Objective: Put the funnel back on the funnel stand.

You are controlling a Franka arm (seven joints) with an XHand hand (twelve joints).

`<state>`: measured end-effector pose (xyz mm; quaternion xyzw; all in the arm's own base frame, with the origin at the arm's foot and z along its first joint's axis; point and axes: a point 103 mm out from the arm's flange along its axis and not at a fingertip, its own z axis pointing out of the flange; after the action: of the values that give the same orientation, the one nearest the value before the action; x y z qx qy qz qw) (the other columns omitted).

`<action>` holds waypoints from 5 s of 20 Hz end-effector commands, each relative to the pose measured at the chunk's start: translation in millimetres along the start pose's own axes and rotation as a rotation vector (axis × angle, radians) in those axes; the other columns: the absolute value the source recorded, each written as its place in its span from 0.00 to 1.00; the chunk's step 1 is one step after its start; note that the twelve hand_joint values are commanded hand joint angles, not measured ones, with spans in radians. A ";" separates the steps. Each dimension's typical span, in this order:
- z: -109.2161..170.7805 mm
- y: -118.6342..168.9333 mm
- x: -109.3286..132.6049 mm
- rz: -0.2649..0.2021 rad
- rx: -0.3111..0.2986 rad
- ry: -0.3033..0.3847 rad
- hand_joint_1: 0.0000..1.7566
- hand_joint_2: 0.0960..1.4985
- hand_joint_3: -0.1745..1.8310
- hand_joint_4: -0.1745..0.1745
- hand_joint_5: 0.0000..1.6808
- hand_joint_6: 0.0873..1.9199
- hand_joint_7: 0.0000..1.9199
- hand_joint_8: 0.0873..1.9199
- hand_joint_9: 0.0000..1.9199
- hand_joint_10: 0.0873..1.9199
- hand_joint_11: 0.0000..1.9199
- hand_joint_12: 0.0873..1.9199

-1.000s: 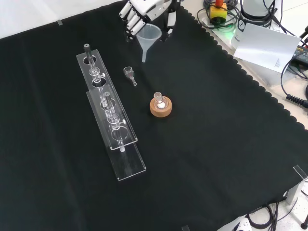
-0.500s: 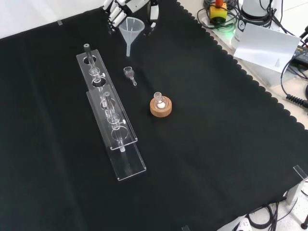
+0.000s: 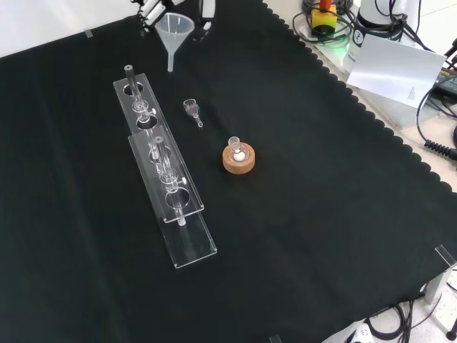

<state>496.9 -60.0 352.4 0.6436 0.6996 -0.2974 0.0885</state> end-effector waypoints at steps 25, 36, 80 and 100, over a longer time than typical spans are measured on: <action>-2.8 88.1 -18.4 -0.042 -0.019 -0.032 0.49 0.49 0.41 0.60 0.46 0.47 0.39 0.34 0.50 0.21 0.31 0.61; 1.8 99.3 -10.5 -0.055 -0.001 -0.035 0.49 0.49 0.41 0.60 0.46 0.47 0.39 0.34 0.50 0.21 0.31 0.61; 14.2 88.8 -5.8 -0.037 0.091 -0.010 0.38 0.37 0.36 0.37 0.05 0.00 0.00 0.25 0.16 0.34 0.11 0.70; -7.3 -42.3 -10.8 0.011 -0.013 0.155 0.37 0.38 0.34 0.35 0.06 0.00 0.03 0.28 0.16 0.36 0.11 0.71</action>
<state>509.9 -72.3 372.1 0.6522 0.6955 -0.2937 0.0688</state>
